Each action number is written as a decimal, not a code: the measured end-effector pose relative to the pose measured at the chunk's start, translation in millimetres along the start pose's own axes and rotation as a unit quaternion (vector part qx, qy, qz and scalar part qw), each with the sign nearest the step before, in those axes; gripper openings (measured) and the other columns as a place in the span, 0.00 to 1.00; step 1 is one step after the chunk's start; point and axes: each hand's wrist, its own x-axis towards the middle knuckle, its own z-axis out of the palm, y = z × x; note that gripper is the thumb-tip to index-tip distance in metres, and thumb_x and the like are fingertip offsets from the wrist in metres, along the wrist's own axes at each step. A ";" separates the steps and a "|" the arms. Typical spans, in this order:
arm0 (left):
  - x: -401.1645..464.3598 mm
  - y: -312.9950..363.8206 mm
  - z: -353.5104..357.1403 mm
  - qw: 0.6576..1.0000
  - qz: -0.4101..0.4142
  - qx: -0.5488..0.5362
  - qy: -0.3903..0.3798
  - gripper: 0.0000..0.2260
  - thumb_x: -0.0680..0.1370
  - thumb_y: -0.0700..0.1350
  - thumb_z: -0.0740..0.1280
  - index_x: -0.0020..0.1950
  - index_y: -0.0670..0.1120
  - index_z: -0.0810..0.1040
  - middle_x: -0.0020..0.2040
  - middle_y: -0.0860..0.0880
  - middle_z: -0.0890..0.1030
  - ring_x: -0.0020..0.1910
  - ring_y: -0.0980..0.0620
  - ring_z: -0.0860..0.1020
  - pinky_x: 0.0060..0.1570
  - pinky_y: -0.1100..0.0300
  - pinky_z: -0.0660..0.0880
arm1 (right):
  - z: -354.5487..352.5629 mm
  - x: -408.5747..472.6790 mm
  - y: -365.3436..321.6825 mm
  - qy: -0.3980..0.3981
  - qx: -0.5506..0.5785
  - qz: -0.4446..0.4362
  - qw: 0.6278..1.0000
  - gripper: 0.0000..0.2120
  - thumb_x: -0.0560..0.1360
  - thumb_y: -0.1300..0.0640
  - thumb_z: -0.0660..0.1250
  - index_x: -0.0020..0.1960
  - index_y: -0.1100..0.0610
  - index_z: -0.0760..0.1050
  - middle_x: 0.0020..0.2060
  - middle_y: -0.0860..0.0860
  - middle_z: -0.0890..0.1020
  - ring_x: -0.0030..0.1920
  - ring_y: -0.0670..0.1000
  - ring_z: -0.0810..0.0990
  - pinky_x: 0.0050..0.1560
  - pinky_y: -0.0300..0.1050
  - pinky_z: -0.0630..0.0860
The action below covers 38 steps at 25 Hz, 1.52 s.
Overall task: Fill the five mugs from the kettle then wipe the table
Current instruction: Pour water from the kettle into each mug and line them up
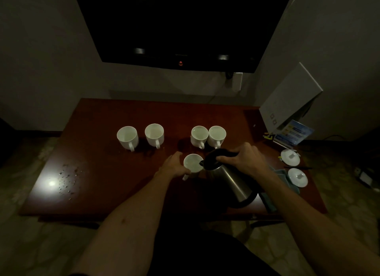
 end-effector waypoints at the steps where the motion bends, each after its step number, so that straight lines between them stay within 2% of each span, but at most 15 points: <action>1: 0.7 -0.5 1.2 1.000 0.000 -0.002 0.001 0.44 0.66 0.49 0.79 0.77 0.48 0.61 0.75 0.44 0.67 0.73 0.41 0.67 0.67 0.40 0.70 | 0.2 -0.1 0.6 0.000 -0.001 0.001 1.000 0.20 0.71 0.34 0.73 0.54 0.48 0.85 0.37 0.47 0.85 0.37 0.47 0.84 0.43 0.50 0.85; 5: 1.3 -0.1 3.3 1.000 -0.001 -0.013 0.002 0.44 0.68 0.47 0.79 0.78 0.47 0.60 0.76 0.43 0.66 0.73 0.41 0.66 0.68 0.41 0.70 | 2.0 0.0 2.9 -0.005 0.016 0.008 1.000 0.21 0.71 0.34 0.73 0.53 0.49 0.85 0.37 0.48 0.86 0.36 0.48 0.85 0.42 0.50 0.85; 10: 2.3 -0.4 3.5 0.999 -0.013 -0.035 0.004 0.44 0.67 0.47 0.79 0.78 0.47 0.60 0.76 0.43 0.66 0.73 0.41 0.66 0.68 0.42 0.70 | -0.5 0.3 -0.9 -0.014 0.015 0.016 1.000 0.19 0.73 0.37 0.73 0.53 0.51 0.84 0.38 0.48 0.85 0.36 0.47 0.84 0.37 0.42 0.80; 24: 4.0 -6.2 0.8 0.999 -0.025 -0.038 -0.009 0.45 0.66 0.48 0.80 0.78 0.47 0.60 0.76 0.43 0.65 0.74 0.40 0.65 0.69 0.42 0.69 | -0.4 3.8 -3.6 -0.016 0.003 0.021 1.000 0.20 0.71 0.35 0.74 0.52 0.49 0.84 0.37 0.47 0.85 0.38 0.47 0.84 0.44 0.49 0.84; 27: 4.8 -6.6 3.1 0.999 -0.026 -0.042 -0.010 0.45 0.67 0.47 0.80 0.78 0.47 0.60 0.77 0.43 0.65 0.74 0.40 0.65 0.69 0.43 0.69 | -1.4 4.1 -4.5 -0.021 0.007 0.023 0.999 0.19 0.72 0.36 0.74 0.52 0.50 0.84 0.38 0.48 0.85 0.38 0.47 0.84 0.43 0.47 0.84; 31: 4.6 -5.6 5.2 0.999 -0.024 -0.035 -0.007 0.44 0.68 0.46 0.80 0.78 0.46 0.59 0.76 0.42 0.65 0.74 0.40 0.65 0.69 0.44 0.69 | -2.3 3.0 -6.5 -0.022 0.014 0.024 0.999 0.19 0.72 0.36 0.74 0.52 0.50 0.84 0.38 0.48 0.85 0.38 0.48 0.84 0.42 0.46 0.82; 35: 5.0 -4.1 3.7 0.999 -0.017 -0.030 -0.007 0.44 0.67 0.47 0.79 0.78 0.47 0.59 0.76 0.43 0.65 0.74 0.40 0.65 0.69 0.43 0.69 | -4.0 3.4 -8.5 -0.026 0.014 0.019 0.999 0.20 0.73 0.37 0.73 0.55 0.51 0.84 0.39 0.48 0.85 0.37 0.46 0.84 0.36 0.40 0.76; 38: 6.3 -4.5 1.4 0.999 -0.019 -0.031 -0.003 0.45 0.67 0.48 0.80 0.78 0.48 0.59 0.77 0.43 0.64 0.74 0.41 0.65 0.69 0.43 0.69 | -2.8 4.3 -10.0 -0.024 0.012 0.022 0.999 0.20 0.73 0.37 0.73 0.54 0.52 0.84 0.38 0.47 0.84 0.36 0.46 0.83 0.35 0.39 0.74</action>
